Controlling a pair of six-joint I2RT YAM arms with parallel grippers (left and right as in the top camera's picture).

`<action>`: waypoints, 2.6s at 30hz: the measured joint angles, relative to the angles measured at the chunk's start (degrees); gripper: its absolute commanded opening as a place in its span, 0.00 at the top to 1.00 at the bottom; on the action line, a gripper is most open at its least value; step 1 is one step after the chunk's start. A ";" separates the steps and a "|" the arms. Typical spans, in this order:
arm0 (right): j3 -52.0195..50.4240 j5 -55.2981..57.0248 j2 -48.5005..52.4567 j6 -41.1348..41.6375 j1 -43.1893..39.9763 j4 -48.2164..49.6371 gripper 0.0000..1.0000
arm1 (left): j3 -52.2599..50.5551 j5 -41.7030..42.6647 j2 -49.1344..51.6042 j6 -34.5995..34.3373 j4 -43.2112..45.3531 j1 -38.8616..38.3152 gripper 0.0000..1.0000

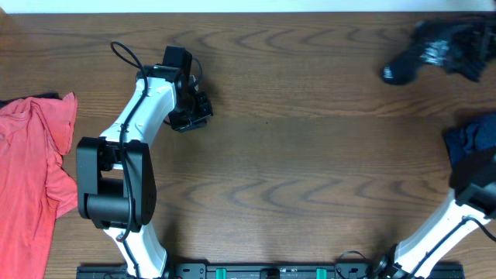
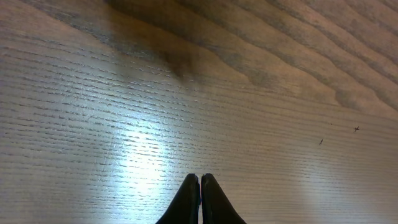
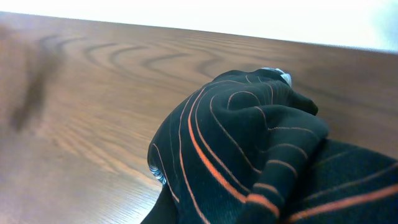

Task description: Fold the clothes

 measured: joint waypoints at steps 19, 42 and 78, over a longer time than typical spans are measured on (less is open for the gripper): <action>-0.52 7.45 5.38 9.05 41.38 -2.21 0.99 | 0.00 0.00 0.00 0.00 0.96 0.00 0.94; -0.61 30.67 26.51 36.13 31.80 -18.86 0.55 | 0.00 0.00 0.00 0.00 2.29 0.00 0.93; 21.38 25.83 18.60 37.64 28.39 -3.89 0.01 | -0.20 9.33 1.14 -0.74 17.44 -0.13 0.85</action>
